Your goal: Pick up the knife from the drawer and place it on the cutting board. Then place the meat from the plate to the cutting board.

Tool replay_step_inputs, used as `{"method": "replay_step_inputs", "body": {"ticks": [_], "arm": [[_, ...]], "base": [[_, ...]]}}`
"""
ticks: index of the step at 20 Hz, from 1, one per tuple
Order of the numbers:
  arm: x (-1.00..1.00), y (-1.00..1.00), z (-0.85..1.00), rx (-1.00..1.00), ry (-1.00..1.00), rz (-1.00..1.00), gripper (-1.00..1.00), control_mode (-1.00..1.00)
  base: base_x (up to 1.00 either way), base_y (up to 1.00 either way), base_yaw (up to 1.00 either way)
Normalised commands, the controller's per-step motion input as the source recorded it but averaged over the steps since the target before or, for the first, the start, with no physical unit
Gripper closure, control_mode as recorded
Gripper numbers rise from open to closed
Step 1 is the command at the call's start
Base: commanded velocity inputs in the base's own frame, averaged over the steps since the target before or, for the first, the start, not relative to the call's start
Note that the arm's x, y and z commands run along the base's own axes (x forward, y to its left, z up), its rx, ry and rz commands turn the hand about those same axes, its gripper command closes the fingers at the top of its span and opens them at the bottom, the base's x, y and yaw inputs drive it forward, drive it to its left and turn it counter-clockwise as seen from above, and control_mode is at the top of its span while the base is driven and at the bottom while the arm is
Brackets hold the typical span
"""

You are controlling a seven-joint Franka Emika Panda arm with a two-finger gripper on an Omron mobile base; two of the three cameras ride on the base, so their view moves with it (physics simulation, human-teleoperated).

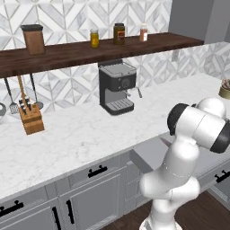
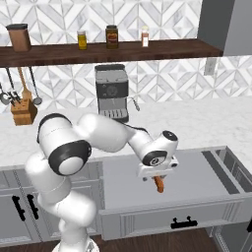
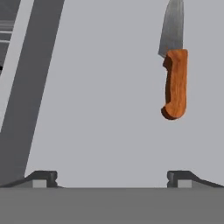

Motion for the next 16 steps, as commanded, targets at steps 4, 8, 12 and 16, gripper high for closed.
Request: {"method": "replay_step_inputs", "body": {"ticks": [4,8,12,16], "arm": [[0.23,0.19,0.00,-0.08,0.00,-0.04,-1.00,-1.00],[0.16,-0.03,0.00,-0.05,0.00,0.00,-1.00,-1.00],[0.15,-0.15,-0.01,0.00,0.00,0.00,-1.00,-1.00],[0.12,-0.11,-0.08,0.00,0.00,0.00,-1.00,-1.00]], "base": [[0.00,0.00,0.00],[0.00,0.00,0.00],[0.00,0.00,0.00],[0.00,0.00,0.00]]}}
